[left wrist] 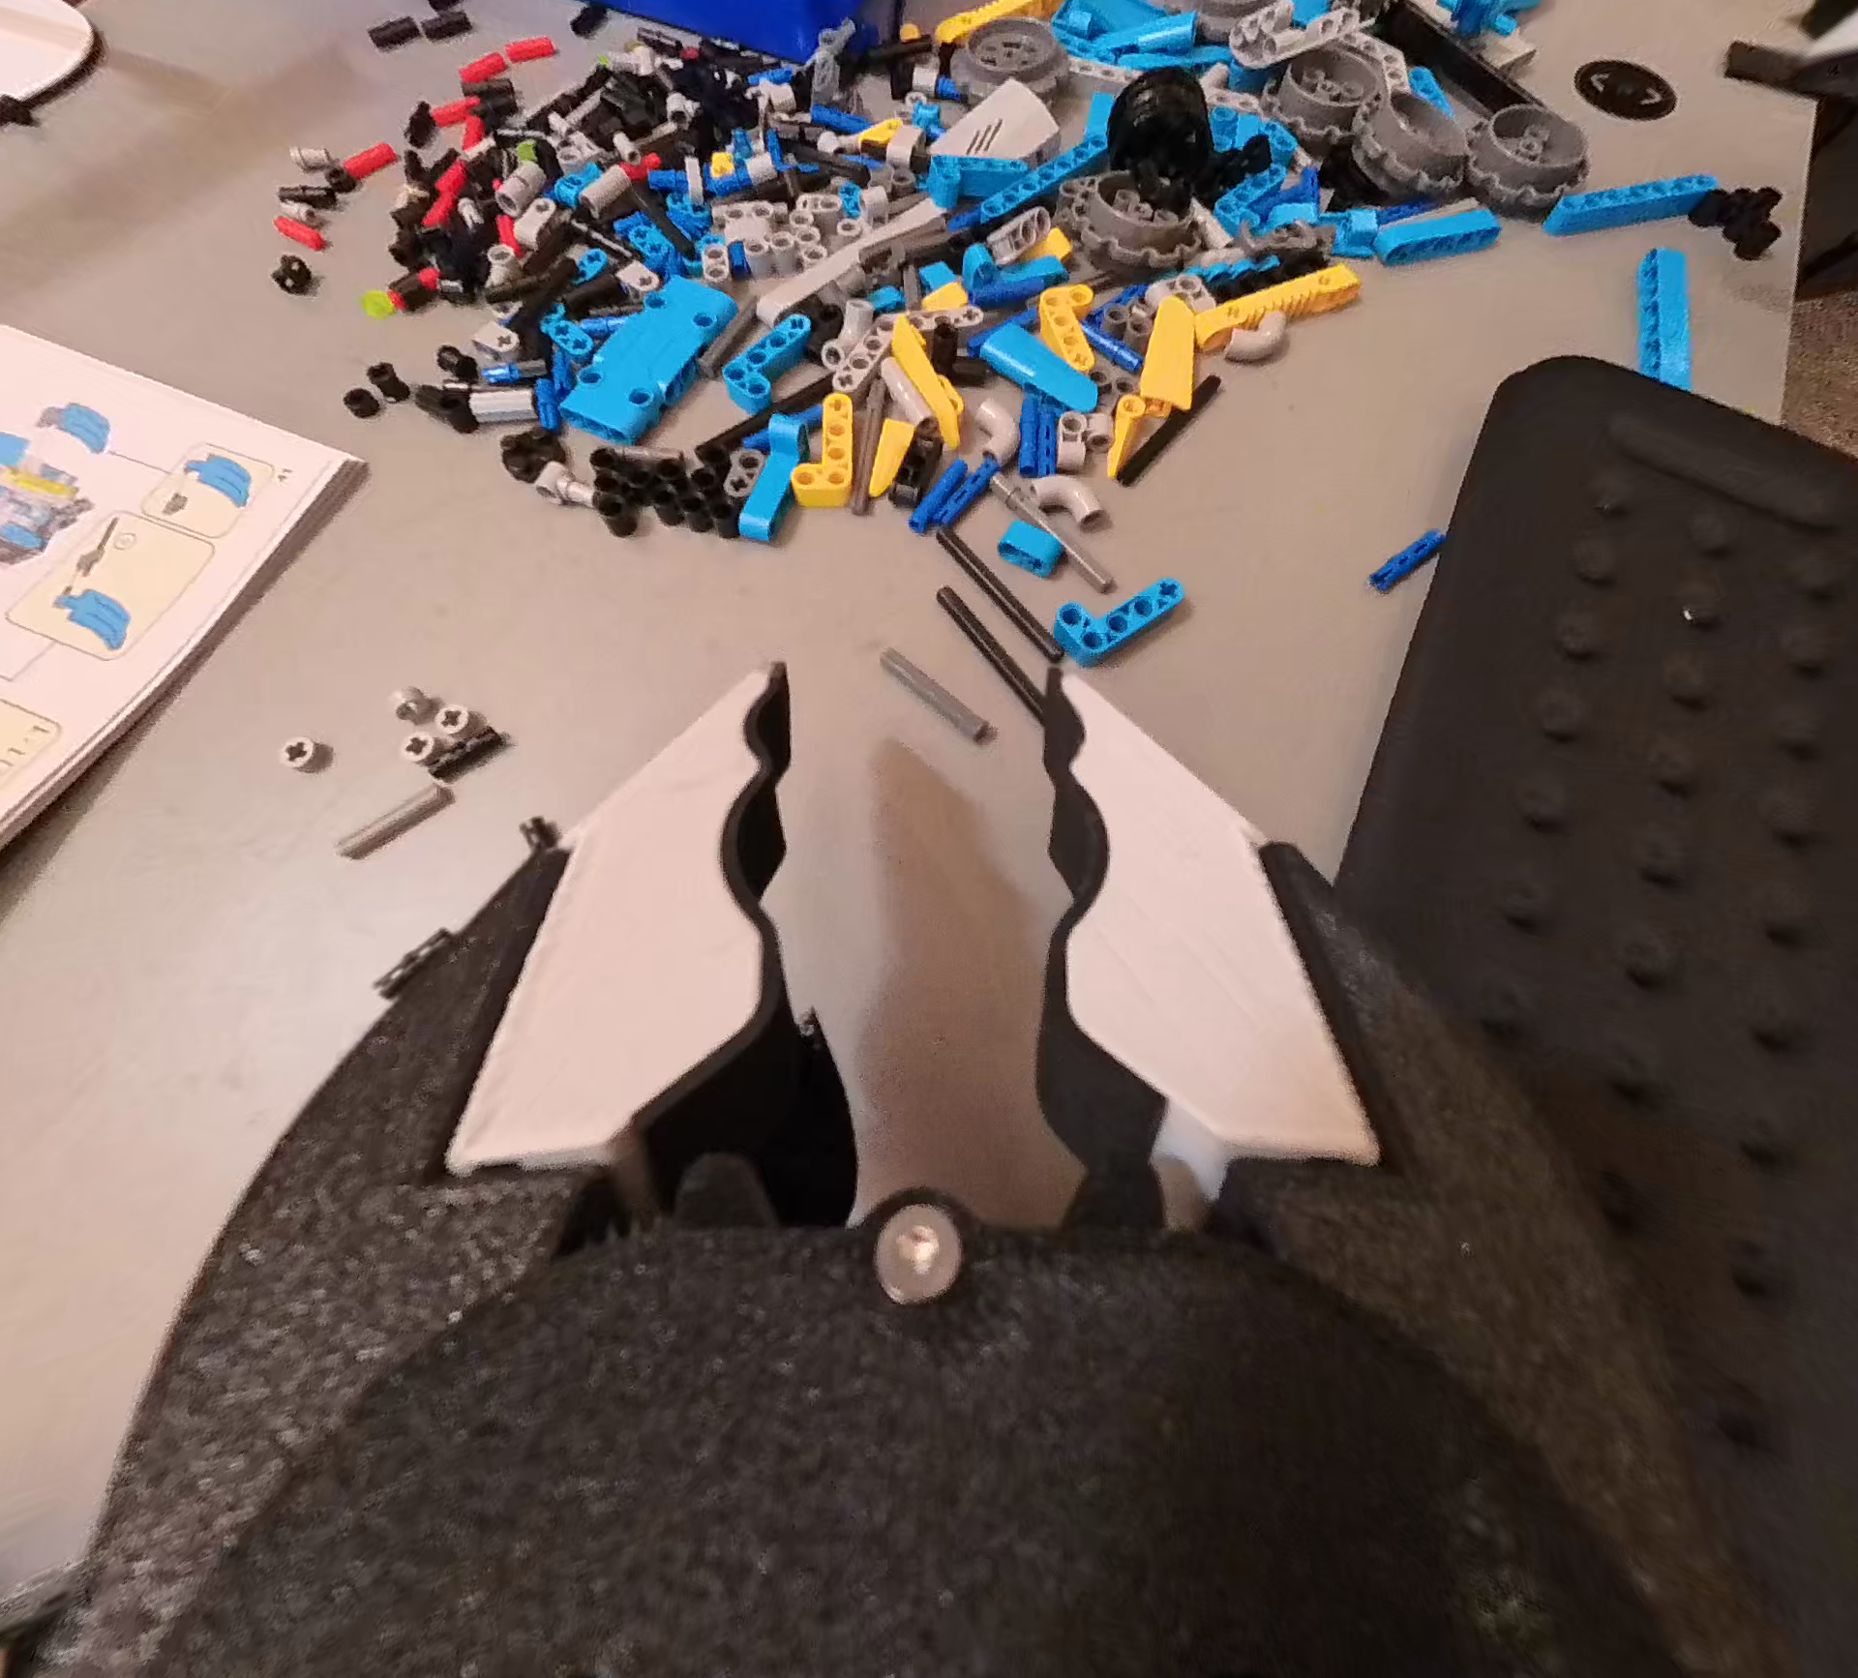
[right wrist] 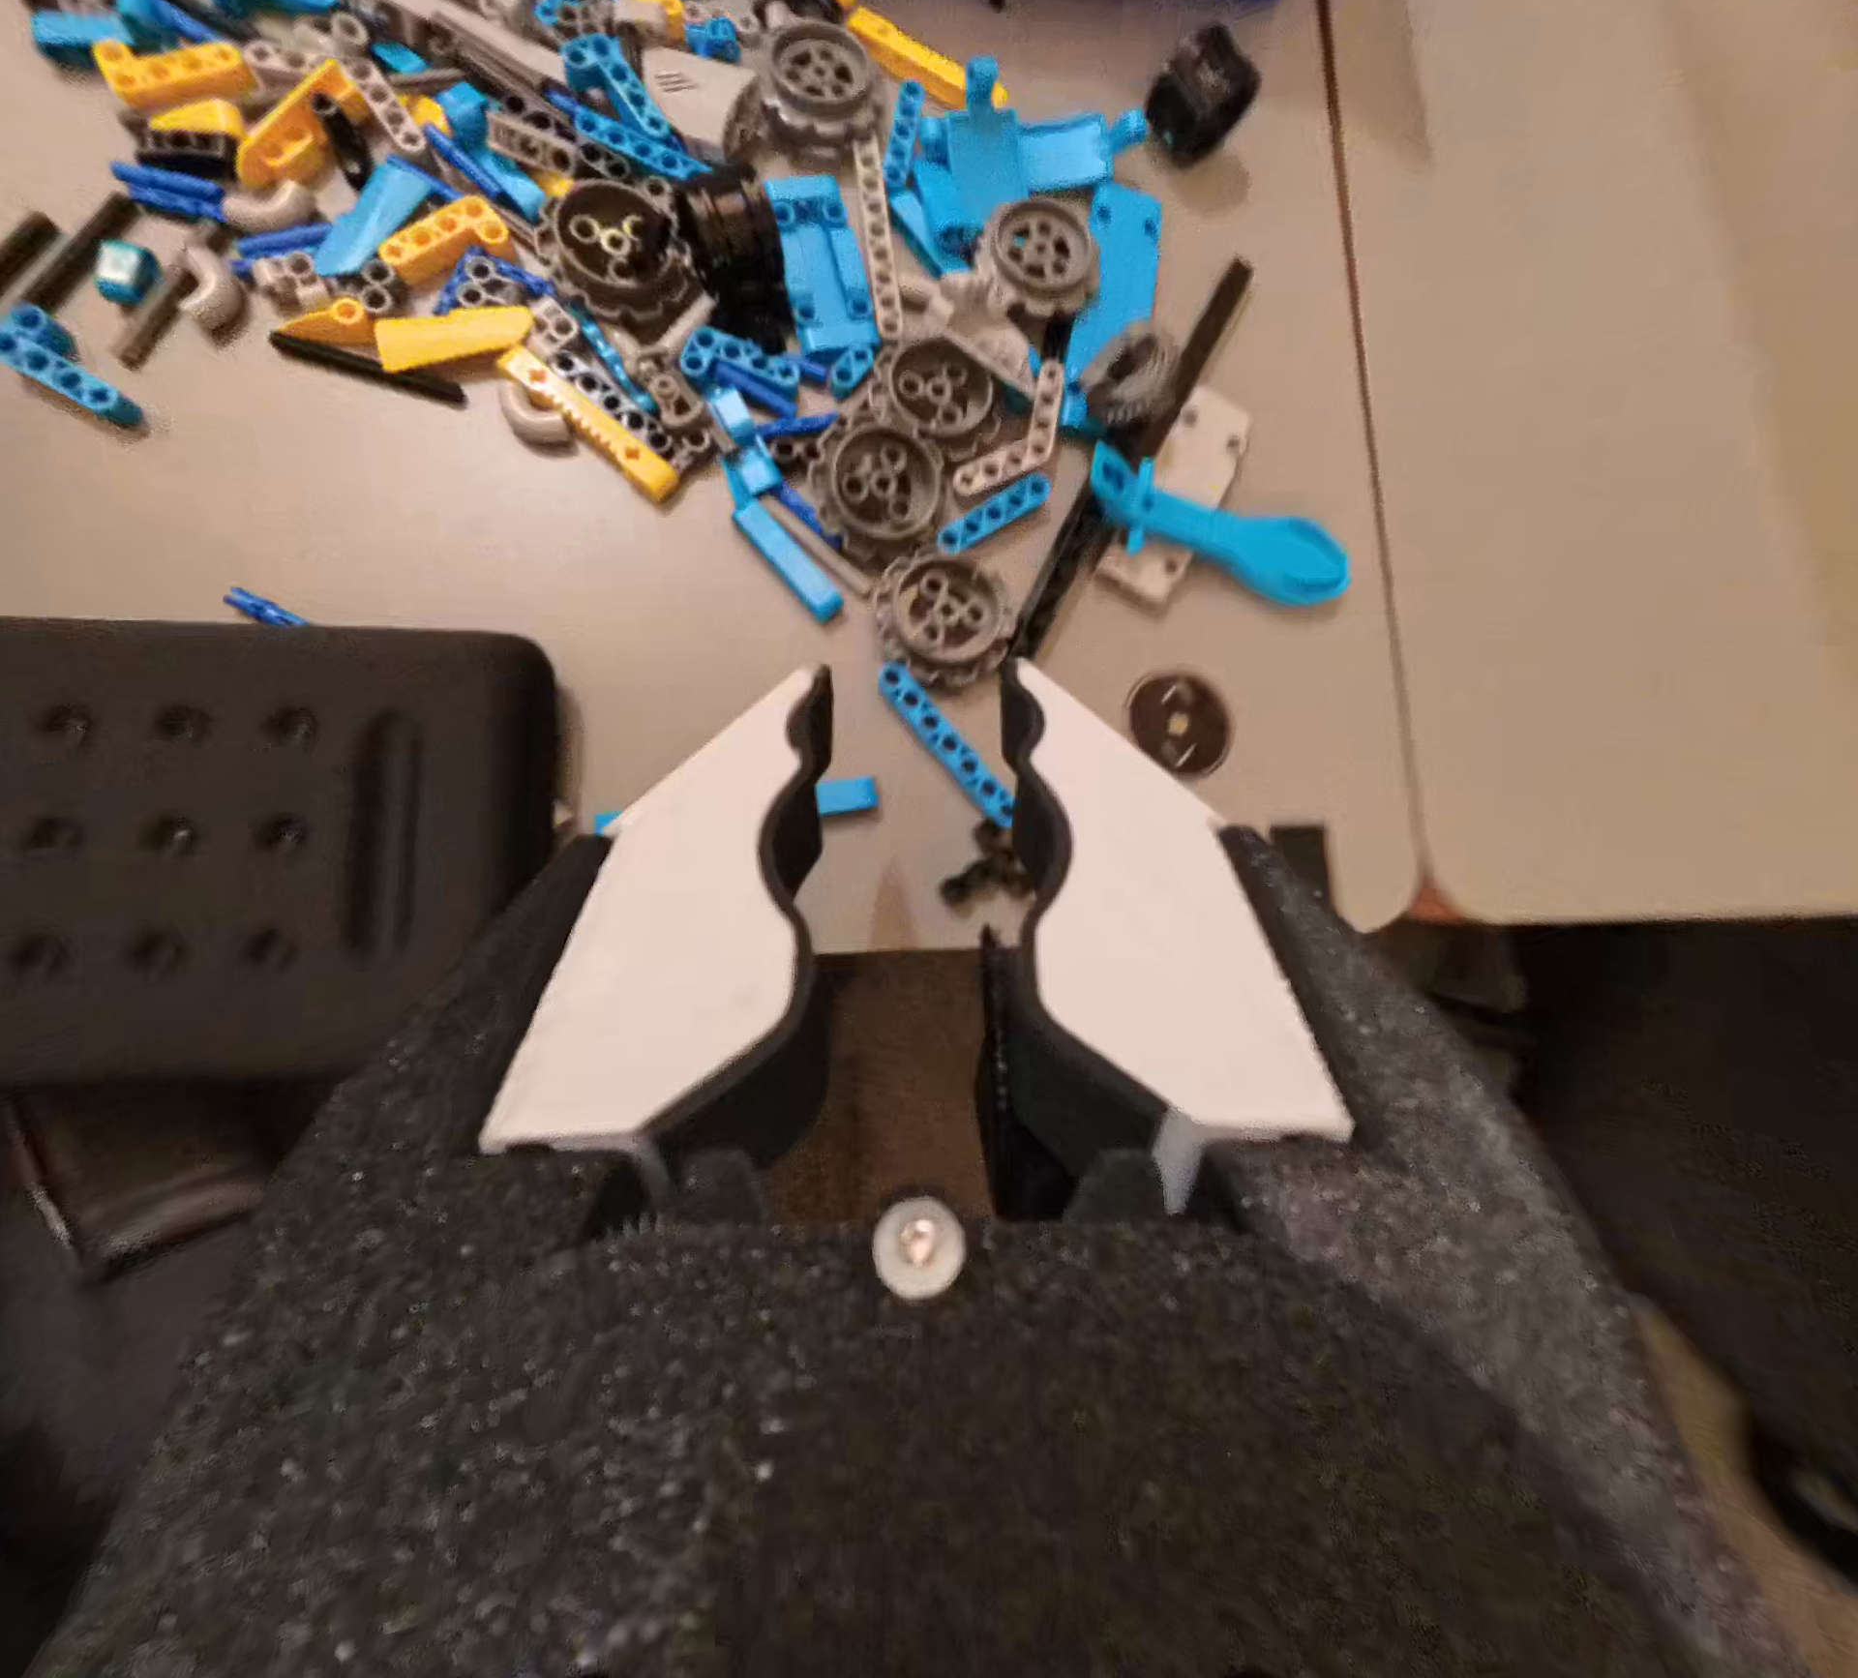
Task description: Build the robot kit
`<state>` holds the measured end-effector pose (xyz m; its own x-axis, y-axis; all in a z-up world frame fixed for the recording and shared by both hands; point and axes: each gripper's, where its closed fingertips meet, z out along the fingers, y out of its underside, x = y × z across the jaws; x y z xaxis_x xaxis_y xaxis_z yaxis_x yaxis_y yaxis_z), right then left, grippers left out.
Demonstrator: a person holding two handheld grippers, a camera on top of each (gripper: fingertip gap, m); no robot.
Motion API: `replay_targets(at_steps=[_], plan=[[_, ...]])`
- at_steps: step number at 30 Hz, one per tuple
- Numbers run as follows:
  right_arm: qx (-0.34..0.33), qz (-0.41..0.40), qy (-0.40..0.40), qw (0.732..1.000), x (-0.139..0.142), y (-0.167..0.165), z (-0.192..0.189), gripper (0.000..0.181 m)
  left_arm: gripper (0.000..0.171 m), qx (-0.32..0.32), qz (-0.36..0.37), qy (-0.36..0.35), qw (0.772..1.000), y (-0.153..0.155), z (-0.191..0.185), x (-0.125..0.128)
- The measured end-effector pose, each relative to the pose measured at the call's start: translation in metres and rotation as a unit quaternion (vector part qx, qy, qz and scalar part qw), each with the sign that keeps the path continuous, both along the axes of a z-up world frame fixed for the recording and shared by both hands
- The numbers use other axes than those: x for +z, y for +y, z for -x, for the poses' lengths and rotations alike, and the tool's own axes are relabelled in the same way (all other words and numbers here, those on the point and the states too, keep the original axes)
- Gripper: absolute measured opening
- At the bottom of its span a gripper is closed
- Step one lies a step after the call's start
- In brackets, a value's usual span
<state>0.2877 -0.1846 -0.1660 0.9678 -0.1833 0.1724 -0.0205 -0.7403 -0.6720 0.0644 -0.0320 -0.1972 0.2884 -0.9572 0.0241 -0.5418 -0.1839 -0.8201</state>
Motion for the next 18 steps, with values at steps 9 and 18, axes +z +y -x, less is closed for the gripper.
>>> replay_targets(at_steps=[9, 18], plan=[[0.0, -0.052, 0.078, 0.996, -0.015, 0.003, 0.032, 0.033, 0.057, -0.009, 0.043, -0.023, 0.999, -0.011, 0.002, -0.003], [0.008, -0.064, 0.104, 0.992, -0.016, 0.005, 0.04, 0.033, 0.06, -0.012, -0.001, -0.028, 1.0, -0.017, 0.006, 0.002]])
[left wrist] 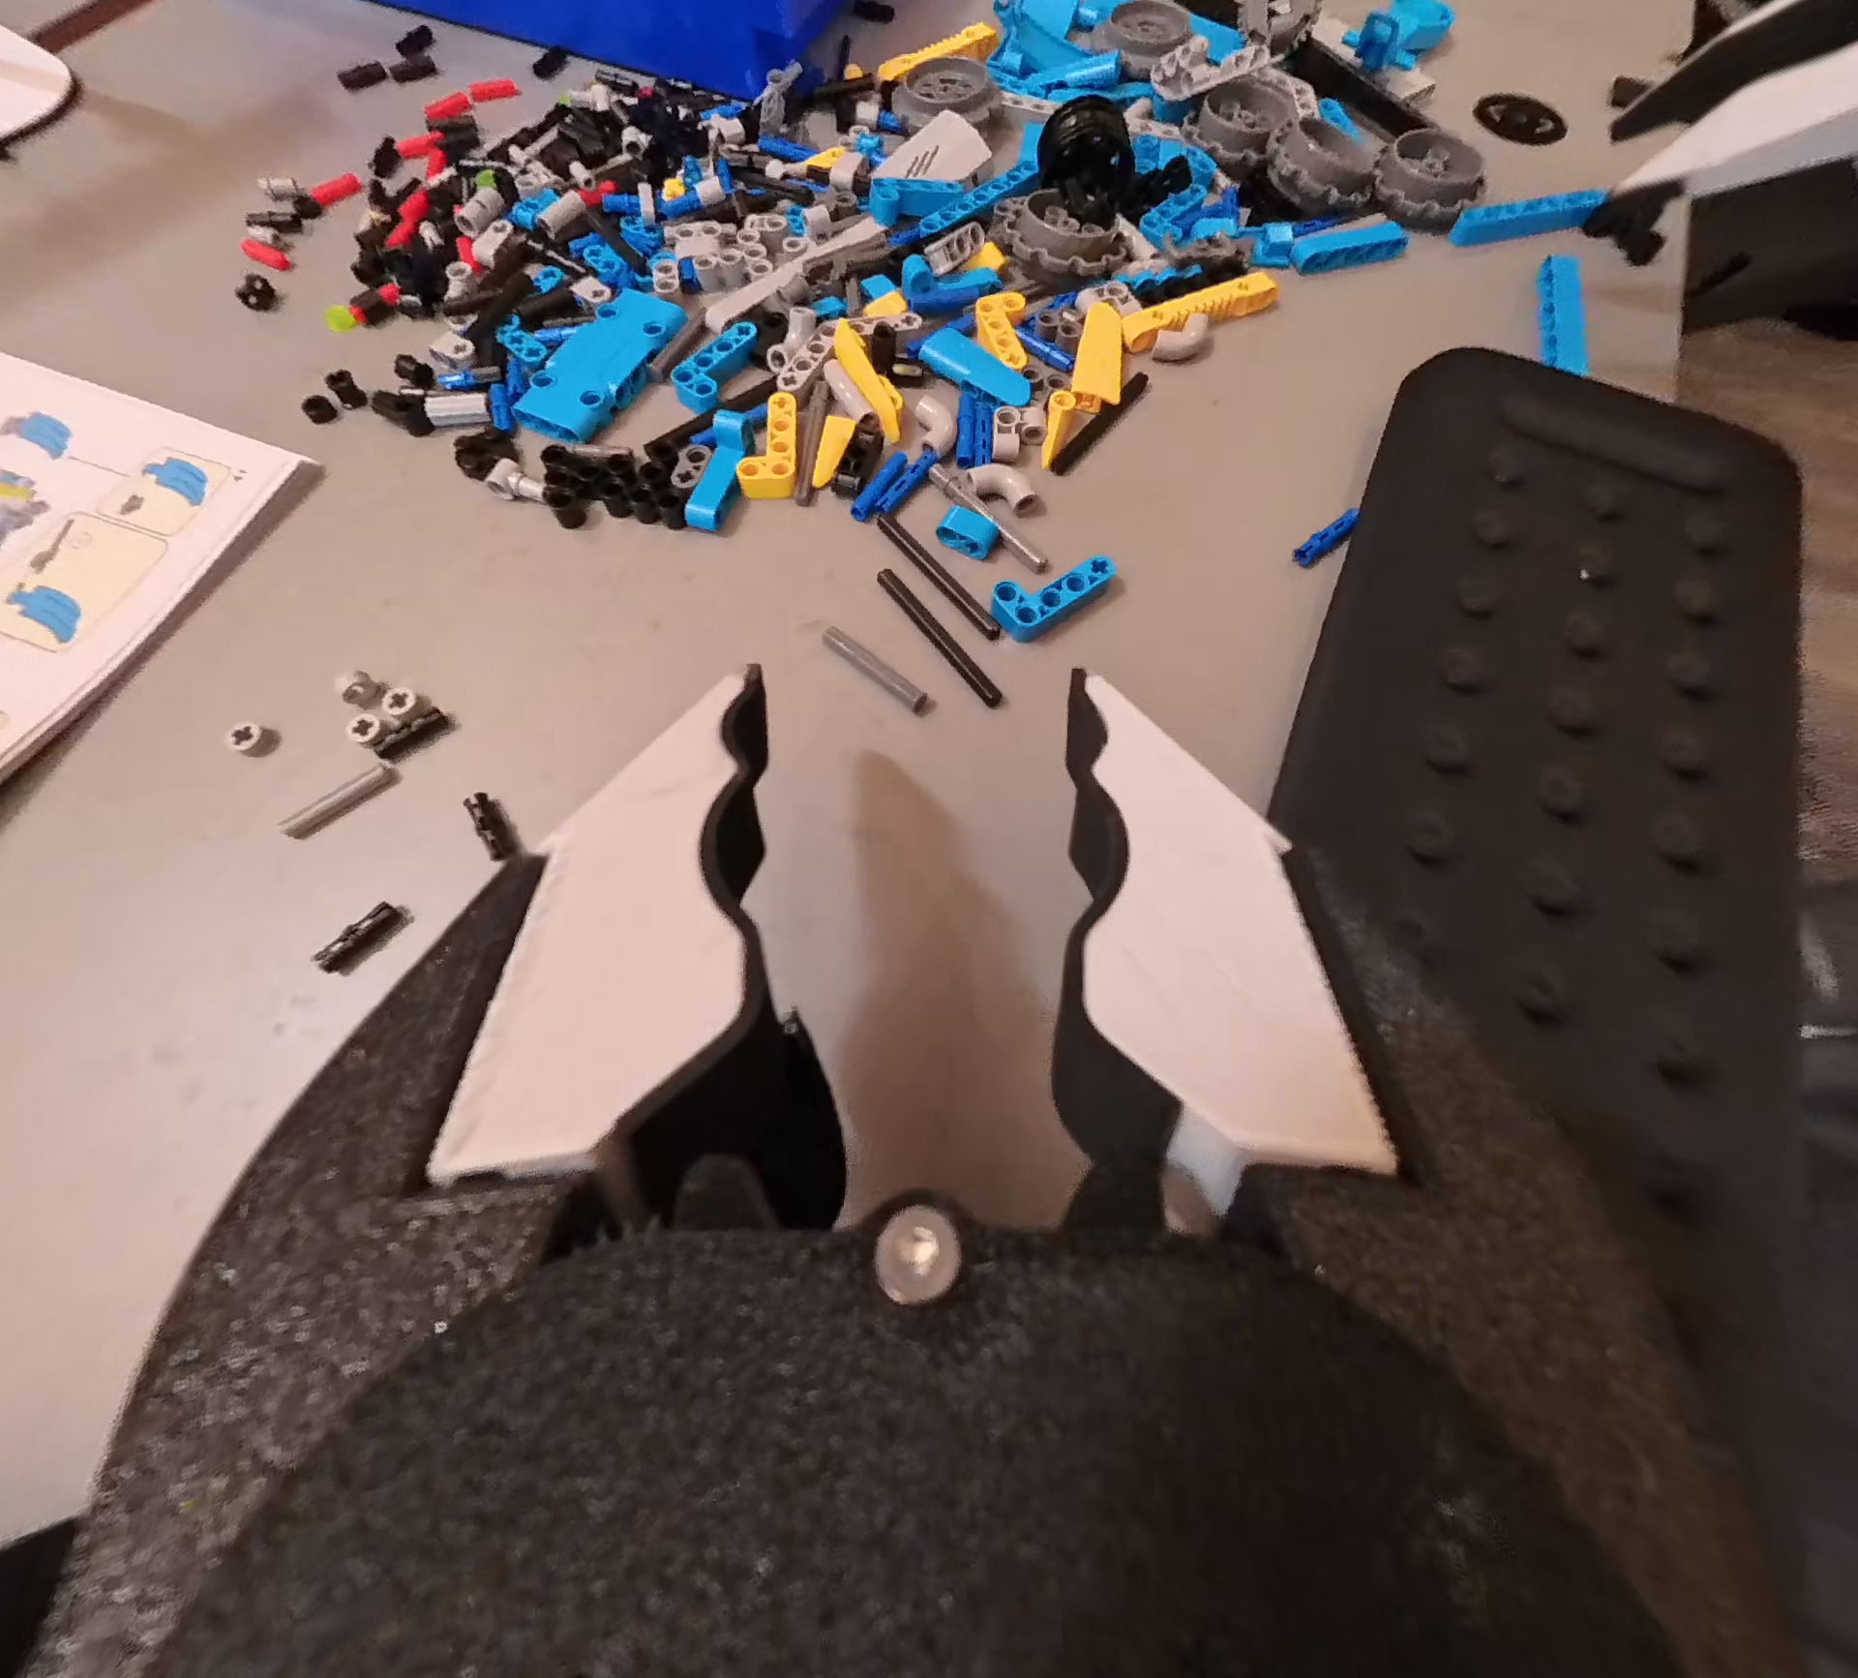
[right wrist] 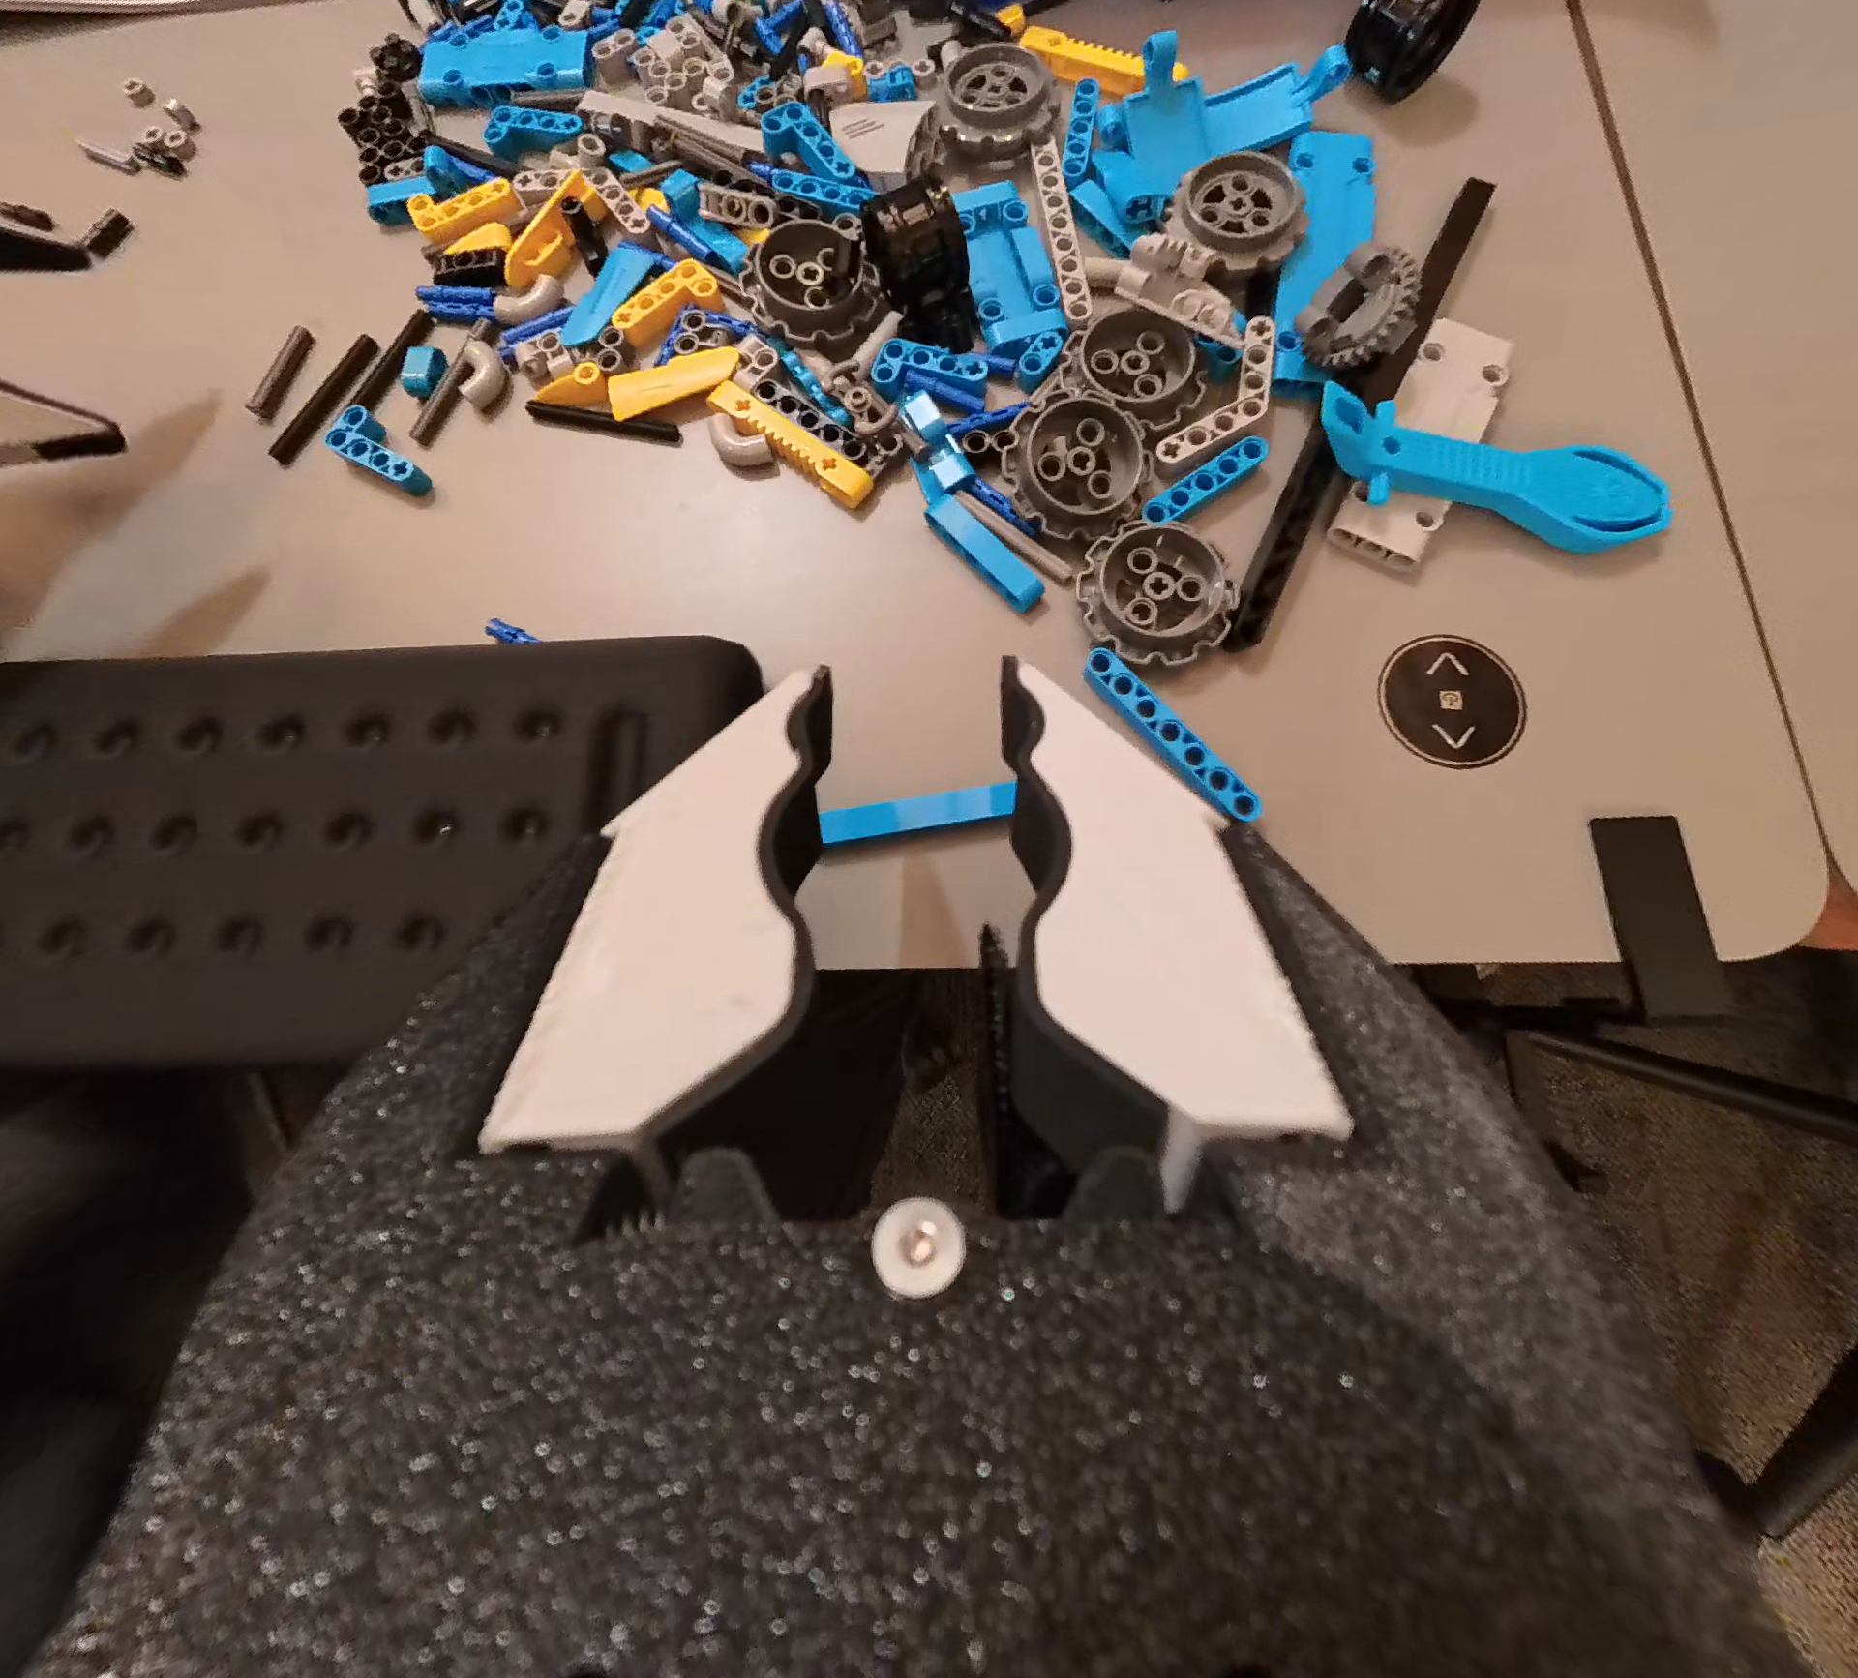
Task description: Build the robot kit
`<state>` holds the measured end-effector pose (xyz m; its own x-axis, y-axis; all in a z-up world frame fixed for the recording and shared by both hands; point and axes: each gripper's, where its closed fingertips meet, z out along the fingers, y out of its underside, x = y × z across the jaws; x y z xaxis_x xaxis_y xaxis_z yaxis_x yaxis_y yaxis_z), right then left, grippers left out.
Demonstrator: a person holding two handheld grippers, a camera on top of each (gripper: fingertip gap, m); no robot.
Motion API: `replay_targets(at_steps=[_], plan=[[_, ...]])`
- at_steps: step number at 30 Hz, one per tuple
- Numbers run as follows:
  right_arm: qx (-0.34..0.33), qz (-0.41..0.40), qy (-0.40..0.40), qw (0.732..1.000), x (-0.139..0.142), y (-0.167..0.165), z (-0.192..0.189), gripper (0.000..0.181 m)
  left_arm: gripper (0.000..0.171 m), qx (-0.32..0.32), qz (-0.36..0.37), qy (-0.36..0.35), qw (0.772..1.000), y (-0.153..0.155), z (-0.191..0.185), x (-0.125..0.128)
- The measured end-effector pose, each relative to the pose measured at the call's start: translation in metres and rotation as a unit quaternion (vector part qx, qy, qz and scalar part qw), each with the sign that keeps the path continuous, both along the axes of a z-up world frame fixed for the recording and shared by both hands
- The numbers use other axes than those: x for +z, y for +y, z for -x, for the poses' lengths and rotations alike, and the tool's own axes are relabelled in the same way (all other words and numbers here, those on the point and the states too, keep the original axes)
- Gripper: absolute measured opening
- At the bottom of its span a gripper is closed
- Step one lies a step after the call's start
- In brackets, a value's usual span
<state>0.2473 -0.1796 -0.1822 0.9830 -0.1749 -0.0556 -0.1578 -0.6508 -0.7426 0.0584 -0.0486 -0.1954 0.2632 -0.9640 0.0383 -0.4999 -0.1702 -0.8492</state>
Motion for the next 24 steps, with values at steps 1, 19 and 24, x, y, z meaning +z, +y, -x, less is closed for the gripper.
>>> replay_targets(at_steps=[1, 19, 24], plan=[[-0.002, -0.002, 0.002, 1.0, 0.001, 0.0, -0.001, 0.033, 0.06, 0.001, -0.012, 0.007, 1.0, 0.0, 0.0, -0.001], [0.104, -0.059, -0.095, 0.988, 0.014, 0.035, 0.05, 0.046, 0.06, 0.033, 0.083, -0.066, 0.994, 0.019, 0.009, 0.016], [0.124, -0.036, -0.066, 0.989, 0.014, 0.049, 0.064, 0.05, 0.06, 0.031, 0.089, -0.067, 0.993, 0.018, 0.01, 0.015]])
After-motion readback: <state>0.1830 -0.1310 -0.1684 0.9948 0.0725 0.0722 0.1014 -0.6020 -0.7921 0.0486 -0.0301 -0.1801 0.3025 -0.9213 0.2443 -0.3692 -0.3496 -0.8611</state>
